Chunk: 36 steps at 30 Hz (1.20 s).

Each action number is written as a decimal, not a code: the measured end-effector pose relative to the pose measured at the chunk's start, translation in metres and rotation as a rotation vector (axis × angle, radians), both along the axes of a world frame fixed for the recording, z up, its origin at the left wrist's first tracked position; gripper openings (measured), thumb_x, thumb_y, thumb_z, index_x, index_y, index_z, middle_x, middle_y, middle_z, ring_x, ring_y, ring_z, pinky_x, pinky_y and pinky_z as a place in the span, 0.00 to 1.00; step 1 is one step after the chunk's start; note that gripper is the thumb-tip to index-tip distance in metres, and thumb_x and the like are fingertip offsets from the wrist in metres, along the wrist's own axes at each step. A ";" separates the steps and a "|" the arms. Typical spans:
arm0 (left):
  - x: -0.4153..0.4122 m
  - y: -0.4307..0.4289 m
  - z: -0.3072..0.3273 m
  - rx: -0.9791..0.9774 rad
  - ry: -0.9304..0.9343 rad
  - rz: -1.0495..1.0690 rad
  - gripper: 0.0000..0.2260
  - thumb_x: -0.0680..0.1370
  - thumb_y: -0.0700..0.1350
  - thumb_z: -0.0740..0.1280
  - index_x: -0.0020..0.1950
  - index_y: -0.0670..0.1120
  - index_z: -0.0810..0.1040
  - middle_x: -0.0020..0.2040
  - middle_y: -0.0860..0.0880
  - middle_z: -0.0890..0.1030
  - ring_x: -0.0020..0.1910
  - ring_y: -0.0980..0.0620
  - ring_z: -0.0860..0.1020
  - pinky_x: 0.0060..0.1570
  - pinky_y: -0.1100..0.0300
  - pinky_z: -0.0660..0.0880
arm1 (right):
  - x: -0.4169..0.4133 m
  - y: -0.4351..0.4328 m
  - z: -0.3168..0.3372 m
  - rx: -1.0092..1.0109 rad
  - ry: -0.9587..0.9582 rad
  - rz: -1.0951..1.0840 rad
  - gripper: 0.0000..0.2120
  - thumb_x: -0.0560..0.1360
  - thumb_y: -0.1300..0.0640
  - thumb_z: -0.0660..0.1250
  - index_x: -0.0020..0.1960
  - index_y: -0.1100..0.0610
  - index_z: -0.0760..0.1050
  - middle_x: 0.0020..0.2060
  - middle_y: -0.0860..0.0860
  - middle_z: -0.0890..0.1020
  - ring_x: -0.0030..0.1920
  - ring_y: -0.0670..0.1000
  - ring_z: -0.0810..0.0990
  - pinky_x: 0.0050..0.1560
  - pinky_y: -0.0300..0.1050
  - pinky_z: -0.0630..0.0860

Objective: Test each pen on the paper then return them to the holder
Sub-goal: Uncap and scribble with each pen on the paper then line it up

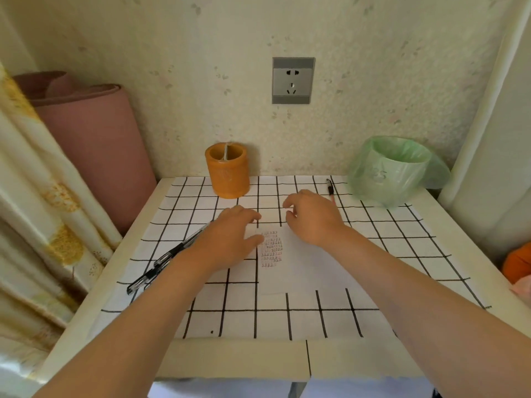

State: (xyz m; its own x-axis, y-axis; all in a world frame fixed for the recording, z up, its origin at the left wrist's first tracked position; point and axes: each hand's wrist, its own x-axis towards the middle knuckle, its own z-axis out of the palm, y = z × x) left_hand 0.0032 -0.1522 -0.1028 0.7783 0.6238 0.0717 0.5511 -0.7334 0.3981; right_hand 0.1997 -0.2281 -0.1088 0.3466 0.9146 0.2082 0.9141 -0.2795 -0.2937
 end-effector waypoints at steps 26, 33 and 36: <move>-0.097 0.011 0.003 -0.050 0.195 -0.009 0.16 0.68 0.61 0.75 0.50 0.56 0.78 0.49 0.55 0.70 0.53 0.54 0.68 0.52 0.55 0.74 | -0.109 0.008 -0.004 -0.039 -0.183 0.688 0.07 0.77 0.58 0.68 0.55 0.54 0.77 0.54 0.51 0.78 0.56 0.53 0.74 0.60 0.50 0.69; -0.076 0.008 0.017 -0.066 -0.071 0.006 0.08 0.77 0.56 0.70 0.53 0.55 0.78 0.45 0.57 0.76 0.44 0.59 0.74 0.42 0.63 0.71 | -0.077 -0.006 0.021 0.034 -0.026 0.509 0.05 0.80 0.57 0.63 0.56 0.52 0.73 0.45 0.47 0.78 0.44 0.48 0.74 0.44 0.47 0.74; -0.060 0.007 0.021 -0.113 -0.120 0.017 0.05 0.80 0.51 0.67 0.55 0.55 0.79 0.41 0.57 0.78 0.39 0.57 0.75 0.39 0.62 0.71 | -0.065 -0.013 0.023 0.045 -0.049 0.447 0.11 0.80 0.52 0.62 0.62 0.46 0.71 0.47 0.45 0.78 0.45 0.46 0.75 0.44 0.46 0.75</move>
